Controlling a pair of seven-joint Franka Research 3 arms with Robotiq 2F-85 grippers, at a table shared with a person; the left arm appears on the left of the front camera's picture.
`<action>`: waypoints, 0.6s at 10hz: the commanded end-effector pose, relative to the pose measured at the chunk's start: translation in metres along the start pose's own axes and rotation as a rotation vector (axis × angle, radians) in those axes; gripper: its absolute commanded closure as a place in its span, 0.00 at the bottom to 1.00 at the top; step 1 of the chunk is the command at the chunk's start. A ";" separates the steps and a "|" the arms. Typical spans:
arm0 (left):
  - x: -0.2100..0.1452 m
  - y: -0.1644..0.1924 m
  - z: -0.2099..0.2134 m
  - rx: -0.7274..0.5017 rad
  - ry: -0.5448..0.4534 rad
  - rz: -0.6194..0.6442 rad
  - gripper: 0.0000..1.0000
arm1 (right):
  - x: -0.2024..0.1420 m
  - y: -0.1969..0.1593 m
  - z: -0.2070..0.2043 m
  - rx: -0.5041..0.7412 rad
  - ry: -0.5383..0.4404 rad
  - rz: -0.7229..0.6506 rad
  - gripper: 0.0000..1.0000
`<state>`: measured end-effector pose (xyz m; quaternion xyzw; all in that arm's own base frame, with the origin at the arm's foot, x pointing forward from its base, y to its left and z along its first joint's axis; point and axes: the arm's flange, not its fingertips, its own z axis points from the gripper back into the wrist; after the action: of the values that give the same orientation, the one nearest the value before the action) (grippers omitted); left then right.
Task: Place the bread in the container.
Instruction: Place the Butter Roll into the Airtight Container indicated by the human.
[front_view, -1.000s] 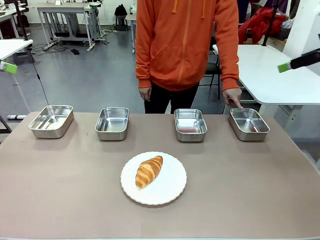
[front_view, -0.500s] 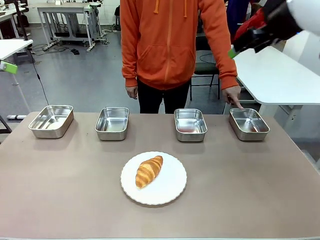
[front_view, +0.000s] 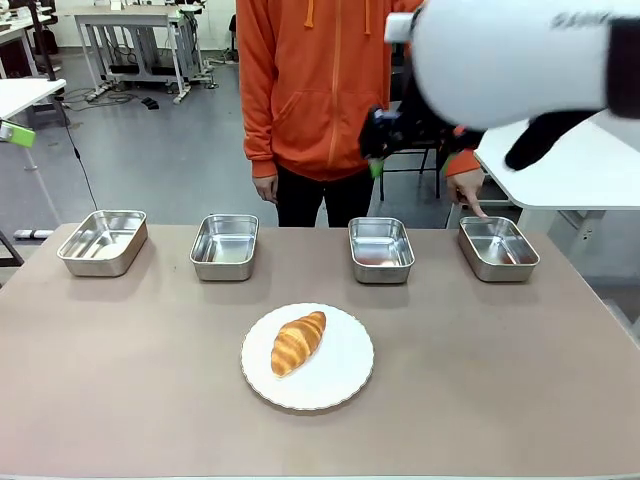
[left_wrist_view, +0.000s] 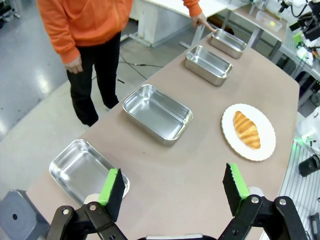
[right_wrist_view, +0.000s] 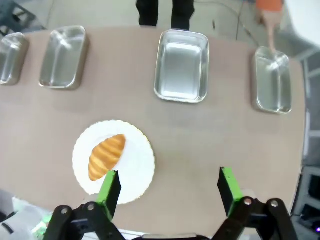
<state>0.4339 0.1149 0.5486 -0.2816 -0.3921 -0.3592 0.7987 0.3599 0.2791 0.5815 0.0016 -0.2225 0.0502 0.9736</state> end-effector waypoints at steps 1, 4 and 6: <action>0.001 -0.001 0.000 -0.008 -0.013 -0.006 0.00 | 0.005 0.024 -0.032 -0.028 0.019 -0.082 0.00; 0.001 -0.001 0.000 -0.008 -0.013 -0.006 0.00 | -0.005 0.016 -0.021 -0.011 0.032 -0.032 0.00; 0.001 -0.001 0.000 -0.008 -0.013 -0.006 0.00 | -0.005 0.016 -0.021 -0.011 0.032 -0.032 0.00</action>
<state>0.4338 0.1152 0.5487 -0.2814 -0.3922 -0.3590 0.7988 0.3634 0.3001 0.5571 0.0104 -0.2023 0.0202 0.9791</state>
